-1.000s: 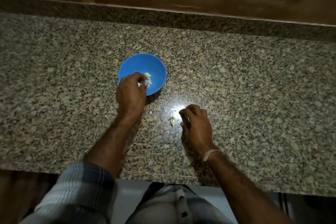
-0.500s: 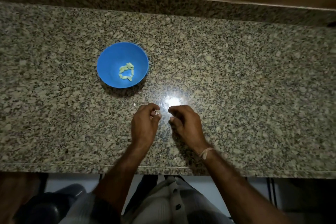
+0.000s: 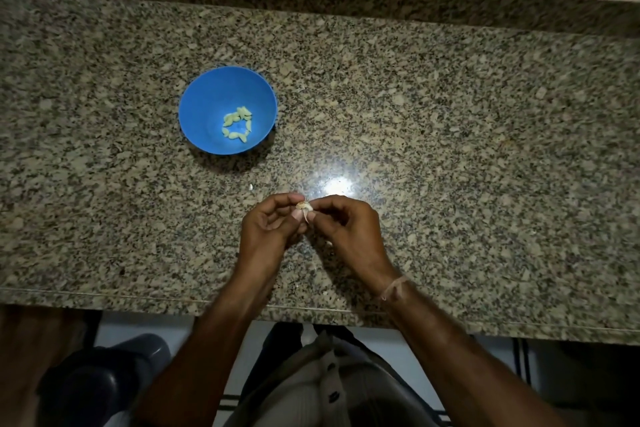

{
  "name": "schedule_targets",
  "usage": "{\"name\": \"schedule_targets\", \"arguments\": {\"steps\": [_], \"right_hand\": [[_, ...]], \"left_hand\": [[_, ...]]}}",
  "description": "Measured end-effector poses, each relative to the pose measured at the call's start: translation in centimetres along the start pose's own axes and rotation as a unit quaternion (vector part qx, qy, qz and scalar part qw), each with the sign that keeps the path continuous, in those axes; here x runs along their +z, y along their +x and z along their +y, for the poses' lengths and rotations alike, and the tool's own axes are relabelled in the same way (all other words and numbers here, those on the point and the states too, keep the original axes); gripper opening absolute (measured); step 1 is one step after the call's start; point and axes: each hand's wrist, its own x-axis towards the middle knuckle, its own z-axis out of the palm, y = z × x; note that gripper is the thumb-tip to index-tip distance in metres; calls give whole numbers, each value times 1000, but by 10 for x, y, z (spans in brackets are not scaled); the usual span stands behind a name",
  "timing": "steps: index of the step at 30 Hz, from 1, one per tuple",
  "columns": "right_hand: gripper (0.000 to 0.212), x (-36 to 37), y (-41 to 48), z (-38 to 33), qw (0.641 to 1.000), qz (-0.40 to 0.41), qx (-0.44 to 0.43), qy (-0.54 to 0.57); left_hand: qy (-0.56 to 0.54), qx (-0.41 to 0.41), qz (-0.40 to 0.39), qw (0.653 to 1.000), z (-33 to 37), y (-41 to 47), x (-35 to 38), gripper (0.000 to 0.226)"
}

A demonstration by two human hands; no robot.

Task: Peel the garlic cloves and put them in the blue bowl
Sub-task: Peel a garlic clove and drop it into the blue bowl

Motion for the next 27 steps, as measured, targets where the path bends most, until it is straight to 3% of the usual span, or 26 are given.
{"name": "schedule_targets", "arguments": {"steps": [12, 21, 27], "right_hand": [[10, -2, -9, -6, 995, 20, -36, -87], [10, -5, -14, 0, 1000, 5, 11, 3], [10, -5, -7, 6, 977, -16, 130, 168]], "left_hand": [[94, 60, 70, 991, -2, -11, 19, 12], [141, 65, 115, 981, -18, -9, 25, 19], [-8, -27, 98, 995, -23, 4, 13, 15]]}}
